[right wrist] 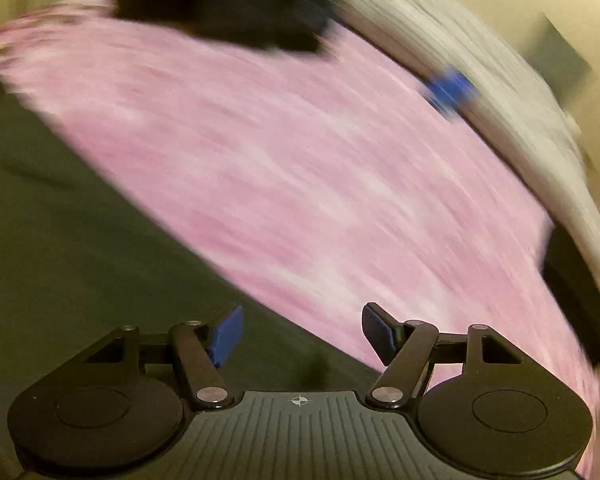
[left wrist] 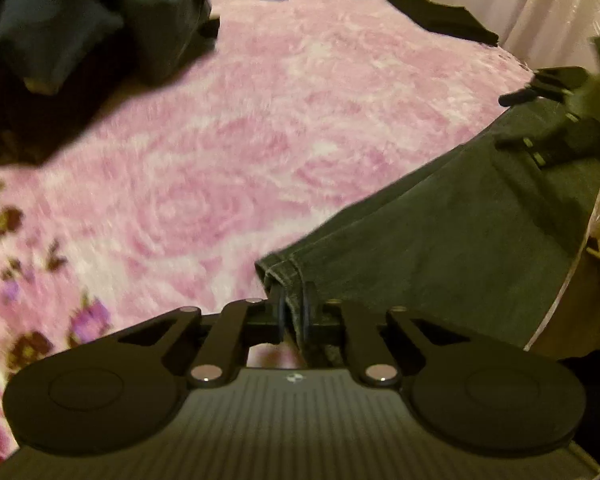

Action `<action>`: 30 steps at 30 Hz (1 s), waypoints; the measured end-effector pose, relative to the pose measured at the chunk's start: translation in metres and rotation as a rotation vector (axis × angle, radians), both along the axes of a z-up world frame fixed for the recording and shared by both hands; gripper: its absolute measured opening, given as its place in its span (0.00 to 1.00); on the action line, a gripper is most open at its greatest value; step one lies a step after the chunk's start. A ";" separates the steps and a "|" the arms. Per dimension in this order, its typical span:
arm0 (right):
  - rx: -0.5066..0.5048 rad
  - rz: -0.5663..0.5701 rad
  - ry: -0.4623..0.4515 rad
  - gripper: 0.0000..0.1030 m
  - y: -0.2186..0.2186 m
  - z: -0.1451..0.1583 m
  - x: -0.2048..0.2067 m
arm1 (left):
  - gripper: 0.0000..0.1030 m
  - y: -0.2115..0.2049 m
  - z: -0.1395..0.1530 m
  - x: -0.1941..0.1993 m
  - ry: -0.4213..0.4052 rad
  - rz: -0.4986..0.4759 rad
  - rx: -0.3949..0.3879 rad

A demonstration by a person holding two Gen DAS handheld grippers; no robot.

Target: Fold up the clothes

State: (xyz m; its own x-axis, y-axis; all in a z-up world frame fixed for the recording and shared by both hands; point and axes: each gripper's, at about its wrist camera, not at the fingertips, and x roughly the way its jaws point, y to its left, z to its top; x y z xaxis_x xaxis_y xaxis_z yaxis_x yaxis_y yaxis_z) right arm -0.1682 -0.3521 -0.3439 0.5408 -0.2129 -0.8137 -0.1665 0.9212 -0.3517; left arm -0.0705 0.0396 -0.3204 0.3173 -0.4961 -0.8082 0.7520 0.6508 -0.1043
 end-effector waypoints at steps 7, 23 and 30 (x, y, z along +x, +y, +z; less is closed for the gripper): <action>0.014 -0.291 0.028 0.68 -0.165 0.018 -0.009 | 0.05 -0.021 -0.003 0.008 0.010 0.078 0.077; 0.428 -0.158 0.151 0.02 -0.300 0.026 0.024 | 0.04 -0.057 0.009 0.002 -0.033 0.201 0.228; 0.361 -0.249 0.101 0.34 -0.290 -0.006 0.016 | 0.04 -0.066 -0.023 0.016 0.018 0.196 0.294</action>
